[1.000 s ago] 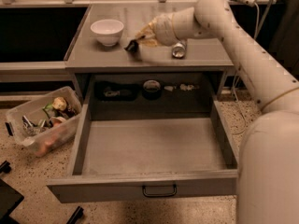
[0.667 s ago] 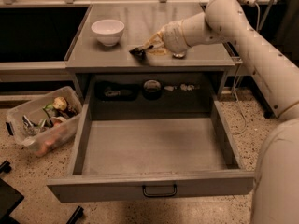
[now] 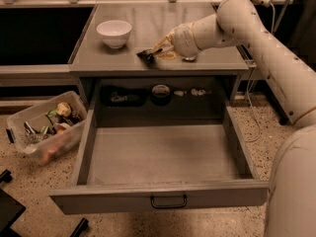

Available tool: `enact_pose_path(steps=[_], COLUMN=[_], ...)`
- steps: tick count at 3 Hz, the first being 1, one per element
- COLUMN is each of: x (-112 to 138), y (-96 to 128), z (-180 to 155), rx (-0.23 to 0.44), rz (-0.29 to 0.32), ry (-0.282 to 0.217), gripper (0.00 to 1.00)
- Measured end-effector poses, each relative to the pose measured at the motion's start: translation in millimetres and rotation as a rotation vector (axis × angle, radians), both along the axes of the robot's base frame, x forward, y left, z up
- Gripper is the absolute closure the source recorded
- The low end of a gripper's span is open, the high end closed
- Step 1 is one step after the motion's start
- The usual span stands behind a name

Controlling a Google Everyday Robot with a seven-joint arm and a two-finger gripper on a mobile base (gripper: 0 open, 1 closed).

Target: Pick rxbar chocolate from top drawer and place on counter

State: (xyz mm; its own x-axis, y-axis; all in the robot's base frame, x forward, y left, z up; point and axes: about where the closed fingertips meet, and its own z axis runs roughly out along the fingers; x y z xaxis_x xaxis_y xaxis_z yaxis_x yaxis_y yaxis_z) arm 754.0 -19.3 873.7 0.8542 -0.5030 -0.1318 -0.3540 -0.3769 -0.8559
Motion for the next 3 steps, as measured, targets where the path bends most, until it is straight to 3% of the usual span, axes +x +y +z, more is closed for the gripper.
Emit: enact_pose_path(steps=[2, 3], x=[0.0, 0.0], y=[0.1, 0.1], z=[0.0, -0.1], rx=[0.0, 0.0], rz=[0.0, 0.0], ry=[0.0, 0.0], gripper=[0.11, 0.0])
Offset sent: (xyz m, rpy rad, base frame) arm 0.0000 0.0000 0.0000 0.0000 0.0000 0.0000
